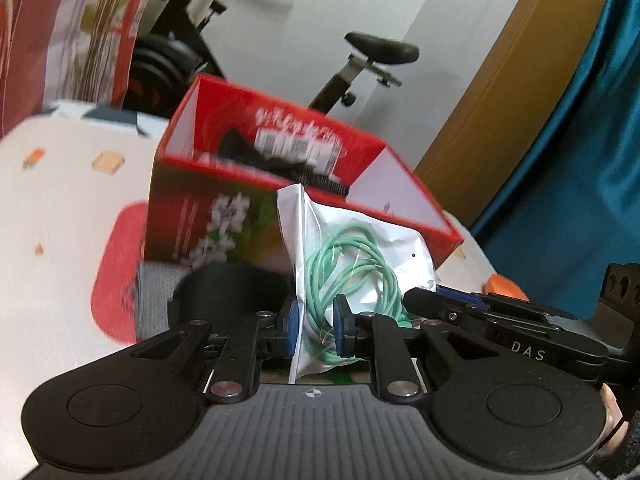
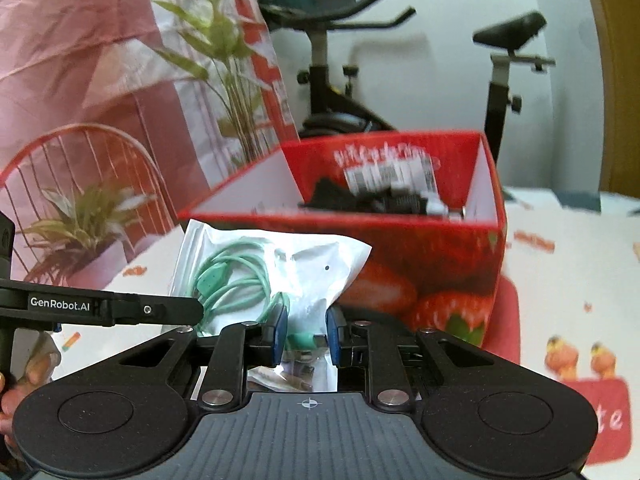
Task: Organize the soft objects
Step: 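Lift the cable bag with both grippers and carry it over the red box, then lower the cable bag into the red box and open both grippers, then move both grippers to the black eye mask on the table, then close both grippers on the rim of the black eye mask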
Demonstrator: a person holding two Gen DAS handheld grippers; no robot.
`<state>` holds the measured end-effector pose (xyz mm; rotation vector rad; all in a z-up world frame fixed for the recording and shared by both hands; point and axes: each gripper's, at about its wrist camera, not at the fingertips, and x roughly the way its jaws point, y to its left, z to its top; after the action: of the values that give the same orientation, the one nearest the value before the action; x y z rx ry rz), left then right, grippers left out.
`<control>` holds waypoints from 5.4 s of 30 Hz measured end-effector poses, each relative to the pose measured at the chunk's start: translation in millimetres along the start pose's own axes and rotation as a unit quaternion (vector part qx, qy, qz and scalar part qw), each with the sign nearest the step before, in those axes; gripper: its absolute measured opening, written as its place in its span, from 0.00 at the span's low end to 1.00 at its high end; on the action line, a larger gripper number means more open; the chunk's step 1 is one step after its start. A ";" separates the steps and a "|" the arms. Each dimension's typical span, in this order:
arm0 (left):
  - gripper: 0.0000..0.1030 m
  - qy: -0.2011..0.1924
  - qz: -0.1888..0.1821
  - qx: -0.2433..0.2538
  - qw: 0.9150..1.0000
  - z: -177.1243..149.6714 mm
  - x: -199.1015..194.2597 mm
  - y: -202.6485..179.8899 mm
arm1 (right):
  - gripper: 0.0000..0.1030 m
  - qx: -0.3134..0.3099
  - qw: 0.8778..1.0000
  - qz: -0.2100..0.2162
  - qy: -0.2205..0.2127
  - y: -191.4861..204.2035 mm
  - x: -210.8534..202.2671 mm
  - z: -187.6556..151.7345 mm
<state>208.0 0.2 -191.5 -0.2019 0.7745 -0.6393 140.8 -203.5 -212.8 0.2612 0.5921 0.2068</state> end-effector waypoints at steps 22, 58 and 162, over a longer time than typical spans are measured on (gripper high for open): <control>0.19 -0.024 0.041 0.023 0.999 113.2 44.9 6.2 | 0.19 -0.008 1.000 -0.014 -0.020 -11.9 57.2 131.8; 0.40 0.008 0.096 0.030 0.995 130.0 91.6 28.8 | 0.33 0.025 0.992 -0.111 0.055 -40.0 145.5 137.2; 0.53 0.039 0.138 -0.022 0.989 -16.0 55.9 37.3 | 0.40 0.003 0.995 -0.086 0.044 -38.0 55.0 -52.5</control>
<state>244.0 -3.1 -250.3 -0.1068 0.8732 -0.3703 159.7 -215.3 -294.8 0.2071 0.6997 0.0510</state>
